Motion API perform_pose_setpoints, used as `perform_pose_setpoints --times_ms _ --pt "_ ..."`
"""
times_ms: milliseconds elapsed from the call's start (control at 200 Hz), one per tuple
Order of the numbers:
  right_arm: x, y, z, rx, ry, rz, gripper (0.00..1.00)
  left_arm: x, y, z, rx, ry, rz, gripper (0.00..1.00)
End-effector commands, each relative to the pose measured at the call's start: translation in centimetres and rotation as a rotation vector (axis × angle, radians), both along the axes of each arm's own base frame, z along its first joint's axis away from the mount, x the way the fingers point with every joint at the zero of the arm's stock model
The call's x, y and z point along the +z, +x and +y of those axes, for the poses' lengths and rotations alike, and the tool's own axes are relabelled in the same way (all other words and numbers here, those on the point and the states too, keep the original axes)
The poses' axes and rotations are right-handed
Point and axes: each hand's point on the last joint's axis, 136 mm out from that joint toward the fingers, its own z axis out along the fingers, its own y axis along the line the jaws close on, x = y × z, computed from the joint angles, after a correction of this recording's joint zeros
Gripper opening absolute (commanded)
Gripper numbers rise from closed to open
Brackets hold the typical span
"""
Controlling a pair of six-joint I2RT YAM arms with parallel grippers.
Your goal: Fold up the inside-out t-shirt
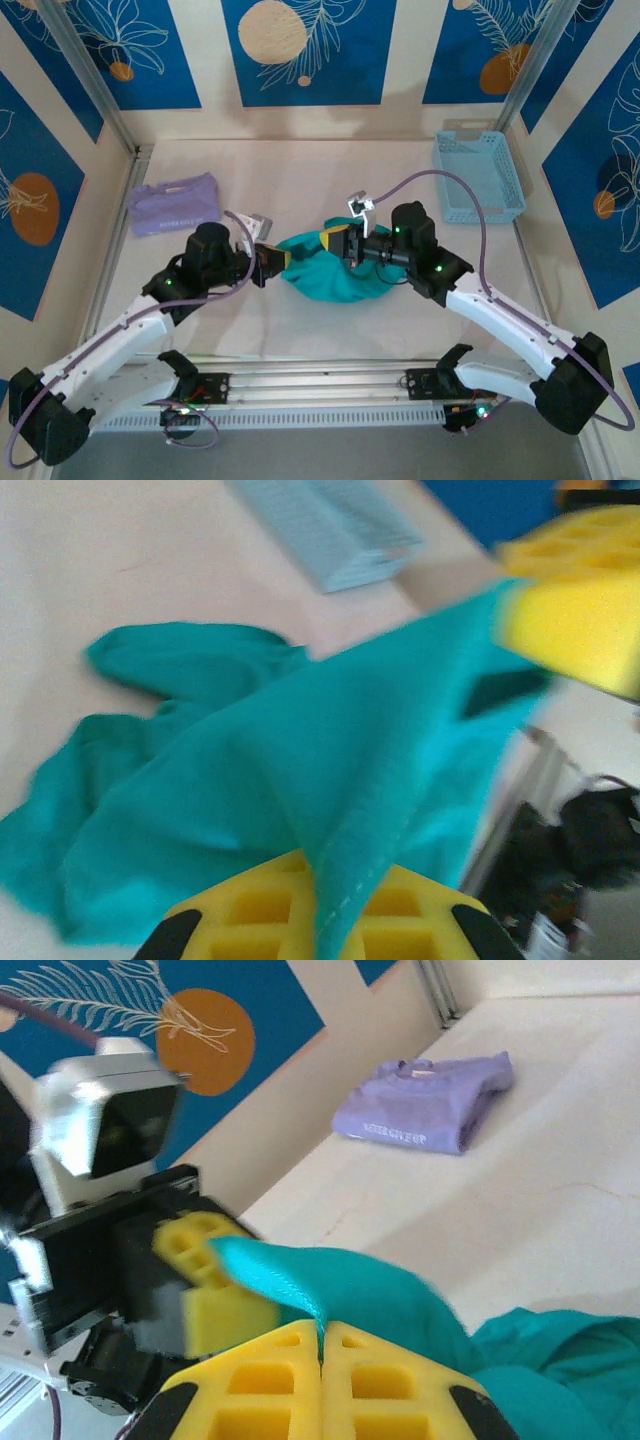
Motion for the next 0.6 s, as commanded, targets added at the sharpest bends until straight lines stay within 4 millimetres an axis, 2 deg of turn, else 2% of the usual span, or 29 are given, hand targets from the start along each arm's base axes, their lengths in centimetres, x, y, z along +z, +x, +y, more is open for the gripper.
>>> perform_pose_setpoints --times_ms 0,140,280,330,385,430,530,595 --pt "-0.6 0.3 -0.3 -0.018 -0.038 0.091 0.0 5.8 -3.5 -1.7 -0.236 -0.209 -0.178 0.0" --pt "-1.1 0.3 -0.5 0.003 -0.054 0.125 0.0 6.9 -4.7 -1.8 -0.305 -0.211 -0.227 0.0" --pt "-1.0 0.0 -1.8 0.018 -0.102 0.115 0.0 6.5 -5.0 -1.4 -0.302 -0.2 -0.267 0.0" --pt "-0.3 -0.5 -1.9 0.052 -0.088 0.089 0.0 5.6 -4.5 -1.0 -0.259 -0.173 -0.263 0.0" --pt "0.5 -1.3 -1.8 0.094 -0.056 0.058 0.0 4.1 -3.6 -0.5 -0.199 -0.114 -0.243 0.12" --pt "0.9 -1.9 -1.4 0.132 -0.027 0.048 0.0 2.5 -2.6 0.1 -0.14 -0.049 -0.205 0.14" --pt "1.1 -2.6 -0.8 0.179 -0.003 0.048 0.0 -0.2 -1.0 1.4 -0.036 0.086 -0.13 0.23" --pt "0.9 -2.8 -0.4 0.184 -0.013 0.045 0.0 -1.0 -0.5 2.1 0.008 0.142 -0.103 0.33"
